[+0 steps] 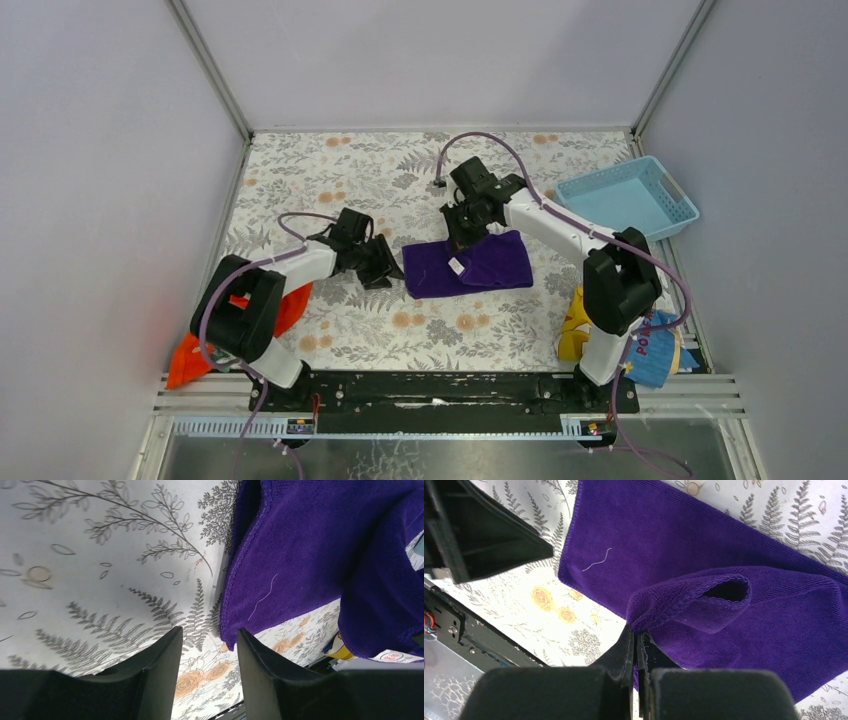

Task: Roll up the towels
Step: Fold the towel at the center of the board.

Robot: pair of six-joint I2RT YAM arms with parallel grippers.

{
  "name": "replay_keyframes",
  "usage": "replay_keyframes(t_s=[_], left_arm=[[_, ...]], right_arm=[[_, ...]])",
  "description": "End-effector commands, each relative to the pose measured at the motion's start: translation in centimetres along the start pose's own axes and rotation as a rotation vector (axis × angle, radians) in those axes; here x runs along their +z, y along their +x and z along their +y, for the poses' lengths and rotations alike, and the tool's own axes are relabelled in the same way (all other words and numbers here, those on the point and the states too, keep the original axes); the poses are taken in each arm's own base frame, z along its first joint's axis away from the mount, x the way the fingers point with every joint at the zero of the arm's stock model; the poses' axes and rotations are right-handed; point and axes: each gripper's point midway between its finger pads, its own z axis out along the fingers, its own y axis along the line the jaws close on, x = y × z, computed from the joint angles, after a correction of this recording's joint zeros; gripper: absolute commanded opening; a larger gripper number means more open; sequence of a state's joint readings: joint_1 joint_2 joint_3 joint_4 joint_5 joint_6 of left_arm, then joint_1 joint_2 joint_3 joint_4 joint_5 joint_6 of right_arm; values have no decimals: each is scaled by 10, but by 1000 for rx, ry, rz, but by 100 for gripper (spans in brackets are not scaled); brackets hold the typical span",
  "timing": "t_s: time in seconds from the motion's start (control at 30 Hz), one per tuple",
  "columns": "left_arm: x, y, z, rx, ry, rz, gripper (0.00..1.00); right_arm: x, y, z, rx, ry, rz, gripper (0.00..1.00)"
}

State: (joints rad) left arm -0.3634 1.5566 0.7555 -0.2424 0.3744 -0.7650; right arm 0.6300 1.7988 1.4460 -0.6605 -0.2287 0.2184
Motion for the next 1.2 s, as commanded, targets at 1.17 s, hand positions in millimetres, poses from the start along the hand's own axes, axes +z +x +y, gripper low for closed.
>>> replay_keyframes(t_s=[1.17], left_arm=[[24,10,-8,28,-4,1,22]], right_arm=[[40,-32,85,-24,-205,-35,32]])
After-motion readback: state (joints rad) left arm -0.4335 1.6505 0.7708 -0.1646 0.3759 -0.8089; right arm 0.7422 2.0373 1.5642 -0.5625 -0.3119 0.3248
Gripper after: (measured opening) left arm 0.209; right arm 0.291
